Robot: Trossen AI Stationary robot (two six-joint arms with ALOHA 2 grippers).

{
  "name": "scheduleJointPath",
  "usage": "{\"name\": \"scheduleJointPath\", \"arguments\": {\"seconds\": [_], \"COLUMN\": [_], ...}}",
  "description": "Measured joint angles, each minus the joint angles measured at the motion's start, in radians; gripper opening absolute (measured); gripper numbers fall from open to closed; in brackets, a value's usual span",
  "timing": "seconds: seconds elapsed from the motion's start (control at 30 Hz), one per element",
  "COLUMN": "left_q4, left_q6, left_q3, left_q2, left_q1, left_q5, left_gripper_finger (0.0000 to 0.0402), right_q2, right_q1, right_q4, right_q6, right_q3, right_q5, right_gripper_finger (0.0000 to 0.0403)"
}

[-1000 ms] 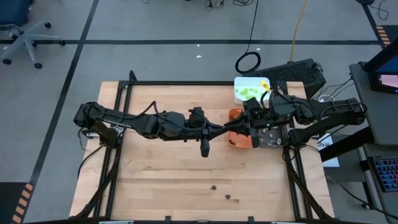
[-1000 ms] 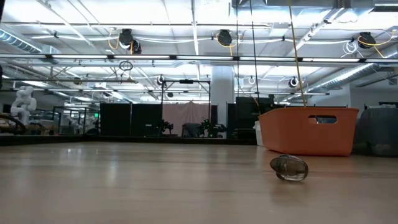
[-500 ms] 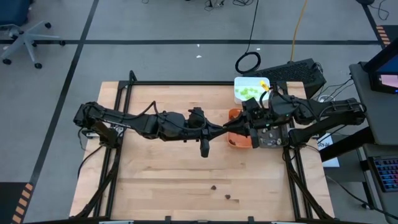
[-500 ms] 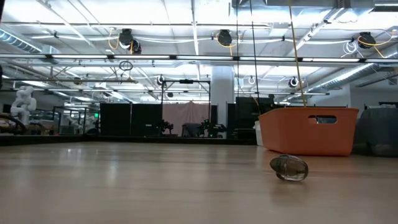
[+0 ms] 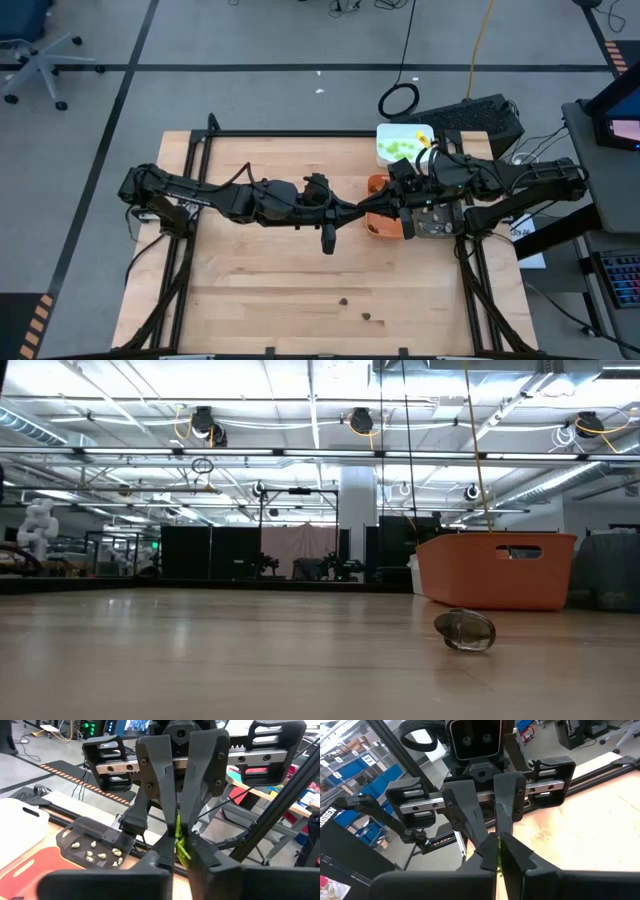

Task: Sort Halloween decoration
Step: Put the green spider toy into the white bin

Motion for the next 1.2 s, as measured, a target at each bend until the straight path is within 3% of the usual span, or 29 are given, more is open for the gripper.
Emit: {"name": "scheduleJointPath", "arguments": {"seconds": [0.13, 0.3, 0.43, 0.87, 1.2], "left_q4": [0.002, -0.01, -0.058, -0.368, -0.452], "left_q6": [-0.002, -0.003, -0.003, -0.081, -0.082], "left_q3": [0.0, 0.001, 0.001, 0.001, 0.001], "left_q2": [-0.007, -0.031, -0.075, -0.238, -0.24], "left_q1": [0.0, -0.003, -0.003, 0.016, 0.059], "left_q5": [0.0, -0.08, -0.09, -0.041, -0.008], "left_gripper_finger": [0.0092, 0.0178, 0.0214, 0.0221, 0.0221], "right_q2": [-0.012, -0.043, -0.065, -0.089, -0.078], "right_q1": [0.0, 0.001, 0.001, -0.062, -0.271], "right_q4": [-0.006, -0.011, -0.027, -0.022, -0.039], "right_q6": [0.0, 0.003, 0.019, 0.083, -0.007], "right_q3": [0.0, -0.001, -0.001, -0.001, 0.057], "right_q5": [0.024, 0.054, 0.099, 0.23, 0.203], "right_gripper_finger": [0.0, 0.0, 0.0, 0.0, 0.0]}}
